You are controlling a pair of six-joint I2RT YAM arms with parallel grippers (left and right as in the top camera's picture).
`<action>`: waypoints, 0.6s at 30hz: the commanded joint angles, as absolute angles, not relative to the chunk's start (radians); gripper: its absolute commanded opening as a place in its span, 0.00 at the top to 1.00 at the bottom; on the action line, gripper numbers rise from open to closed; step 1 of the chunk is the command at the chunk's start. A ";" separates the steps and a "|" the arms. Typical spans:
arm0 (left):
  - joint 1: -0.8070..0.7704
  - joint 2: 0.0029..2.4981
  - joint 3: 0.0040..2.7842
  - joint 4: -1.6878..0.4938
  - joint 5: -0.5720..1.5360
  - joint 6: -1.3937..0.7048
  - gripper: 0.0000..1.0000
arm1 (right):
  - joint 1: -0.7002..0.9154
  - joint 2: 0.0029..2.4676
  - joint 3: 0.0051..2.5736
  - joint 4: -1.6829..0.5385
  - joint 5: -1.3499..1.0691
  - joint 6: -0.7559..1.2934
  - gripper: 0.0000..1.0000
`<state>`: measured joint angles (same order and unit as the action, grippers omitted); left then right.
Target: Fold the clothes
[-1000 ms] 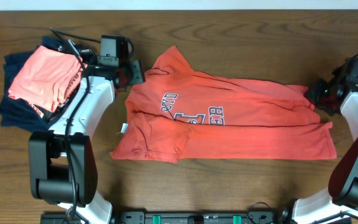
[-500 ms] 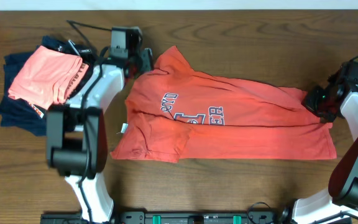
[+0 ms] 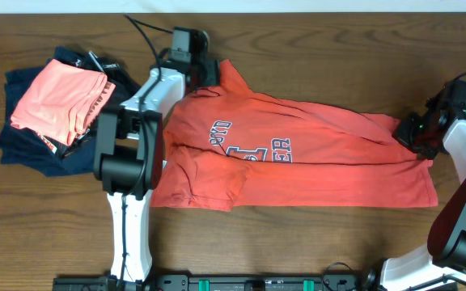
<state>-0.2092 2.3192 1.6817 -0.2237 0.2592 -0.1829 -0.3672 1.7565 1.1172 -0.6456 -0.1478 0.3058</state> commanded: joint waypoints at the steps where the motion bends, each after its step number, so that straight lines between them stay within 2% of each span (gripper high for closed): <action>1: -0.223 2.342 1.700 -0.227 0.269 -0.176 0.42 | -0.369 1.746 1.128 -0.646 -0.137 0.294 0.99; 2: -0.226 2.344 1.700 -0.223 0.268 -0.176 0.43 | -0.369 1.746 1.128 -0.646 -0.138 0.294 0.99; 3: -0.227 2.344 1.700 -0.219 0.268 -0.176 0.48 | -0.369 1.746 1.128 -0.646 -0.138 0.294 0.99; 4: -0.227 2.344 1.700 -0.218 0.268 -0.176 0.59 | -0.369 1.746 1.128 -0.647 -0.138 0.294 0.99; 6: -0.226 2.344 1.700 -0.215 0.268 -0.176 0.91 | -0.369 1.746 1.128 -0.646 -0.138 0.290 0.99; 7: -0.226 2.344 1.700 -0.216 0.269 -0.176 0.94 | -0.369 1.746 1.128 -0.644 -0.137 0.290 0.99; 15: -0.220 2.251 1.754 -0.316 0.269 -0.176 0.94 | -0.369 1.746 1.128 -0.555 -0.130 0.289 0.99; 18: -0.214 2.169 1.765 -0.336 0.269 -0.177 0.94 | -0.369 1.746 1.131 -0.495 -0.131 0.219 0.99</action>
<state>-0.2279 2.2951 1.7157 -0.3294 0.2638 -0.1822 -0.3672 1.7561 1.1172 -0.5159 -0.1406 0.2829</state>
